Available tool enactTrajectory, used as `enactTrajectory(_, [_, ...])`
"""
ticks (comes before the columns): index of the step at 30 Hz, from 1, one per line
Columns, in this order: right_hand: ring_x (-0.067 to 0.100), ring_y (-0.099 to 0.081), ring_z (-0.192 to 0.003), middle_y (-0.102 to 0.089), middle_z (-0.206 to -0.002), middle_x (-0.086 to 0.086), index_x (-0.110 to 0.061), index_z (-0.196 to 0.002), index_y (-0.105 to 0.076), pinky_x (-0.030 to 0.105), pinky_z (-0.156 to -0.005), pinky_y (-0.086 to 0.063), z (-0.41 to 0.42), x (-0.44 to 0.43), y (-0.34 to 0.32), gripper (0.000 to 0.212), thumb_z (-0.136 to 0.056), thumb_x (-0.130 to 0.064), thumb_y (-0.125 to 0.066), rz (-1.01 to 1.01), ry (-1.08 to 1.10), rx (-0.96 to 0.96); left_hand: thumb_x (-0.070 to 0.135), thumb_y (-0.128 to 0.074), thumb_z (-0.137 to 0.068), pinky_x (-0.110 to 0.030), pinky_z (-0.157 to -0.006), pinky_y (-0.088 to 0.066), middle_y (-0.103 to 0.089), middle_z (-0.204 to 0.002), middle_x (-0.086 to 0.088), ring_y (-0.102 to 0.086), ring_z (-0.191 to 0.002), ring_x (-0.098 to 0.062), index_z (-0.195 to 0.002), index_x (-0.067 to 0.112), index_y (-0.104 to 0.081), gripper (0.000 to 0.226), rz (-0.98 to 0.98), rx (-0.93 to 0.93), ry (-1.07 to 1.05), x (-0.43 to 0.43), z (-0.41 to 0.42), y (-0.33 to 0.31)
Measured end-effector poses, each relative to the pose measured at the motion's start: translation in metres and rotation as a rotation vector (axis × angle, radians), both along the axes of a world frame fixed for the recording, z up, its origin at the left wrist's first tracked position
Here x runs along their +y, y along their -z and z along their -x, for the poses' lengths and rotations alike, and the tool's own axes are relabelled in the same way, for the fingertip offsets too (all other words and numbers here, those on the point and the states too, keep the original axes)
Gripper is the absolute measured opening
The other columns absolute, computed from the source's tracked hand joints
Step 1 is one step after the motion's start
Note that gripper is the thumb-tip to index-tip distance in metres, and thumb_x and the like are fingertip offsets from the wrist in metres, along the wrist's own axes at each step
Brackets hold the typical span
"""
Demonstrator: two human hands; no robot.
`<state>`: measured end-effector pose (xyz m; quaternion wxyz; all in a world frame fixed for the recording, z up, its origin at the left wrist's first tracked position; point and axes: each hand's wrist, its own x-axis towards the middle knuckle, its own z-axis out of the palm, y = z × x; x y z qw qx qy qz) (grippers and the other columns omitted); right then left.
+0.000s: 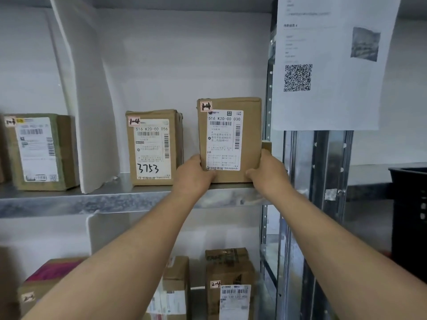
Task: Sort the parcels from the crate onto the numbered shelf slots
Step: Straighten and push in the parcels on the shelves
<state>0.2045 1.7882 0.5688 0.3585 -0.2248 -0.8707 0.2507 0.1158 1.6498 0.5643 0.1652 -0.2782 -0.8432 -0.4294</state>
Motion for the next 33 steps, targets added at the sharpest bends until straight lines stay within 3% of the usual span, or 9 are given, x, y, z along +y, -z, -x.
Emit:
enactTrajectory(6, [0.031,-0.057,-0.096,-0.060,-0.111,0.014,-0.003,-0.117,-0.045,0.029,-0.068,-0.039,-0.001,-0.004,0.005,0.027,-0.092,-0.010,-0.054,-0.054,0.073,-0.022,0.013,-0.062,-0.085,-0.026,-0.084,-0.045,-0.067,-0.114,-0.005,-0.061,-0.103,-0.024,-0.124,0.012,-0.057,0.039,-0.030,0.038,-0.001,-0.001,0.003,0.005])
enactTrajectory(12, [0.033,-0.058,-0.102,-0.058,-0.116,0.016,-0.001,-0.119,-0.045,0.028,-0.070,-0.037,0.000,-0.006,0.009,0.030,-0.092,-0.010,-0.055,-0.050,0.103,-0.037,0.010,-0.061,-0.085,-0.031,-0.088,-0.048,-0.067,-0.114,-0.008,-0.060,-0.104,-0.027,-0.125,0.012,-0.055,0.040,0.023,0.047,-0.018,0.000,0.002,0.004])
enactTrajectory(16, [0.033,-0.053,-0.113,-0.052,-0.128,0.017,0.003,-0.137,-0.032,0.033,-0.080,-0.042,-0.005,-0.011,0.008,0.053,-0.091,-0.011,-0.056,-0.032,0.102,-0.066,0.013,-0.061,-0.088,-0.032,-0.093,-0.046,-0.059,-0.127,-0.012,-0.056,-0.115,-0.028,-0.139,0.008,-0.037,0.057,0.025,0.036,0.022,-0.006,-0.008,0.004])
enactTrajectory(19, [0.031,-0.046,-0.119,-0.044,-0.134,0.016,0.000,-0.143,-0.023,0.035,-0.087,-0.042,-0.017,-0.026,0.005,0.064,-0.090,-0.013,-0.057,-0.164,0.134,-0.017,0.021,-0.063,-0.090,-0.037,-0.105,-0.042,-0.044,-0.144,-0.007,-0.044,-0.131,-0.022,-0.150,0.015,-0.024,0.072,-0.033,0.108,0.072,-0.027,-0.016,0.011])
enactTrajectory(22, [0.030,-0.041,-0.121,-0.040,-0.135,0.014,-0.003,-0.143,-0.024,0.038,-0.090,-0.041,-0.024,-0.052,0.000,0.065,-0.090,-0.015,-0.059,-0.343,0.121,0.113,0.024,-0.062,-0.091,-0.040,-0.107,-0.040,-0.045,-0.141,-0.003,-0.043,-0.129,-0.018,-0.146,0.018,-0.033,0.063,-0.116,0.288,0.024,-0.062,-0.013,0.016])
enactTrajectory(25, [0.030,-0.039,-0.124,-0.040,-0.137,0.015,-0.004,-0.147,-0.023,0.037,-0.097,-0.038,-0.016,-0.085,-0.005,0.067,-0.091,-0.018,-0.058,-0.376,0.005,0.124,0.021,-0.063,-0.089,-0.043,-0.106,-0.039,-0.046,-0.137,-0.009,-0.044,-0.126,-0.023,-0.145,0.016,-0.035,0.063,-0.162,0.332,-0.086,-0.100,0.001,0.014])
enactTrajectory(27, [0.030,-0.043,-0.121,-0.044,-0.131,0.014,-0.005,-0.141,-0.033,0.036,-0.096,-0.039,-0.001,-0.107,-0.006,0.057,-0.092,-0.020,-0.058,-0.300,-0.074,0.073,0.019,-0.065,-0.088,-0.040,-0.105,-0.038,-0.045,-0.138,-0.011,-0.042,-0.128,-0.025,-0.145,0.015,-0.032,0.065,-0.138,0.272,-0.144,-0.119,0.016,0.010])
enactTrajectory(29, [0.031,-0.051,-0.109,-0.051,-0.117,0.013,-0.006,-0.121,-0.046,0.037,-0.087,-0.044,0.016,-0.125,-0.006,0.037,-0.090,-0.021,-0.059,-0.188,-0.142,0.019,0.022,-0.066,-0.087,-0.042,-0.108,-0.035,-0.041,-0.143,-0.013,-0.039,-0.132,-0.027,-0.148,0.014,-0.028,0.072,-0.089,0.172,-0.182,-0.132,0.035,0.006])
enactTrajectory(33, [0.025,-0.053,-0.087,-0.058,-0.107,0.011,-0.007,-0.105,-0.049,0.032,-0.068,-0.043,0.050,-0.142,-0.010,0.021,-0.091,-0.019,-0.060,-0.064,-0.183,-0.078,0.026,-0.068,-0.087,-0.044,-0.106,-0.039,-0.040,-0.147,-0.013,-0.042,-0.132,-0.030,-0.150,0.011,-0.020,0.080,-0.056,-0.003,-0.118,-0.138,0.059,-0.001])
